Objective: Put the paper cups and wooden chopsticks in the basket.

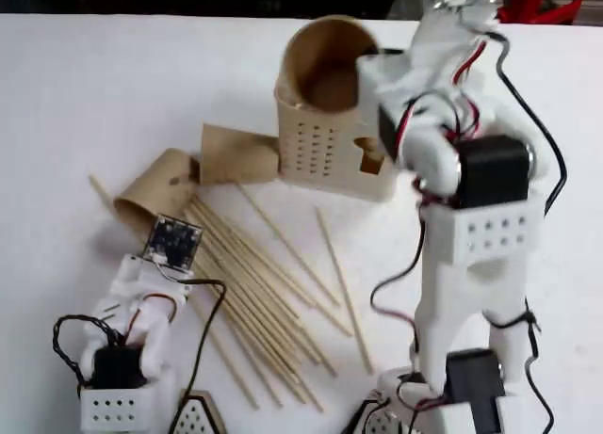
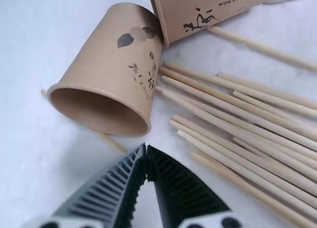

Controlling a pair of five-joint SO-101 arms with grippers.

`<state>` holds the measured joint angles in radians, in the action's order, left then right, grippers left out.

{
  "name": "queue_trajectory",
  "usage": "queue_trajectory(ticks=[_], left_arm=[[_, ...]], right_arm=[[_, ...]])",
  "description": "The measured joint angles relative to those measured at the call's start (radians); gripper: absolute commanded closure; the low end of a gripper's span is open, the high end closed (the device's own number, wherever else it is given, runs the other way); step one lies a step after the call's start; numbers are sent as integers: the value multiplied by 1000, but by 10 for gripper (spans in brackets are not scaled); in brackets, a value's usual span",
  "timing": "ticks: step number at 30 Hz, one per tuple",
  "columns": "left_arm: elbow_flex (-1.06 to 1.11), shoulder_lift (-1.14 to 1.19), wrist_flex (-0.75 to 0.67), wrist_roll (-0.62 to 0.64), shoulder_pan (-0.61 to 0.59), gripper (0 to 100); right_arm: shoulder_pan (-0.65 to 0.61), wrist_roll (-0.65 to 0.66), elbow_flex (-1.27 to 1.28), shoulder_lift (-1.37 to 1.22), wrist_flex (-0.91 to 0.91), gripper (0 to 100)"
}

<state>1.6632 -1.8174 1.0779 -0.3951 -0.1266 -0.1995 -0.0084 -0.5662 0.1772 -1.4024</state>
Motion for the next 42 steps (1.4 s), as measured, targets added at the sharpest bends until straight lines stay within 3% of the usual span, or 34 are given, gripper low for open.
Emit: queue_trajectory(ticks=[8, 20, 25, 31, 36, 42], left_arm=[[14, 0, 0, 0, 0, 976], [18, 0, 0, 0, 0, 976], [18, 0, 0, 0, 0, 976], [18, 0, 0, 0, 0, 976], [18, 0, 0, 0, 0, 976], [15, 0, 12, -5, 0, 976]], right_arm=[[101, 0, 0, -31, 123, 981], [153, 0, 77, -106, 124, 969], [152, 0, 75, -118, 57, 858], [150, 0, 29, -64, -127, 980], [75, 0, 28, 3, -287, 981], [-9, 0, 272, 97, -285, 981]])
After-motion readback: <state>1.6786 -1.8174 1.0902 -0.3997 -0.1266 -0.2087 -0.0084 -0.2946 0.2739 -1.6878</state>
